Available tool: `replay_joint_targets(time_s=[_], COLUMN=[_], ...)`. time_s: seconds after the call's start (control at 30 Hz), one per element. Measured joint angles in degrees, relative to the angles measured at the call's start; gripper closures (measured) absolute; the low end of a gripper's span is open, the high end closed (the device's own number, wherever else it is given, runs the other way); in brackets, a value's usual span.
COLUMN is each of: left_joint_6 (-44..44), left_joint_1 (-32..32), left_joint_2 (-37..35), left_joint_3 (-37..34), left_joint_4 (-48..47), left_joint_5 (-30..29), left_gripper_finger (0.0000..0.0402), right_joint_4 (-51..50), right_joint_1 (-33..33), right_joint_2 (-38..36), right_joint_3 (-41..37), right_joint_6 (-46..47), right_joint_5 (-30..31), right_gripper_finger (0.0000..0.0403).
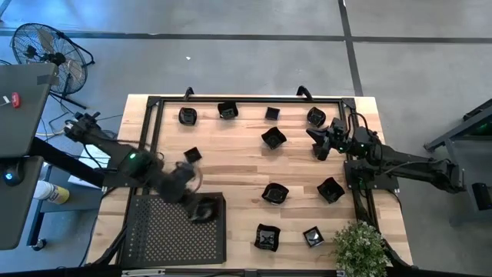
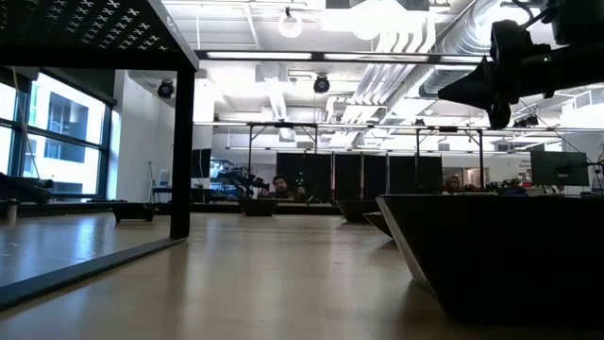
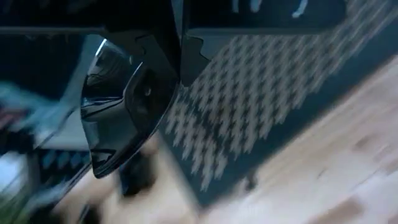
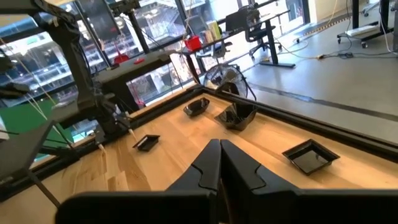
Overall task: Pick & Place Mini shaped plates
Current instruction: Put the leaf-shaped plate on the shelf
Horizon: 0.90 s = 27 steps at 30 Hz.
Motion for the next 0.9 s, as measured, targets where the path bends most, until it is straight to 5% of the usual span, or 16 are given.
replay_joint_targets(time_s=[0.3, 0.47, 0.53, 0.73, 0.9], left_joint_6=[-8.5, -33.2, -38.3, -36.2, -22.6], left_joint_1=[-11.4, -20.8, -24.2, -25.4, -25.7], left_joint_2=[-2.3, -6.7, -6.8, -1.9, -1.6], left_joint_3=[3.0, 1.3, 0.1, -0.7, -0.7], left_joint_4=[-18.8, -22.8, -21.9, -16.9, -19.6], left_joint_5=[0.9, -14.8, -15.9, -6.9, -2.4], left_gripper_finger=[0.0401, 0.0401, 0.0402, 0.0401, 0.0401], right_joint_4=[0.2, 0.6, 0.6, 0.7, 1.1], right_joint_1=[0.0, 0.0, 0.0, 0.0, 0.0], right_joint_2=[3.1, 4.0, 4.2, 4.3, 4.6], right_joint_3=[0.0, 0.0, 0.0, 0.0, 0.0], right_joint_6=[0.0, 0.0, 0.0, 0.0, 0.0], right_joint_5=[0.0, 0.0, 0.1, 1.6, 1.5], right_gripper_finger=[0.0402, 0.0402, 0.0402, 0.0402, 0.0402])
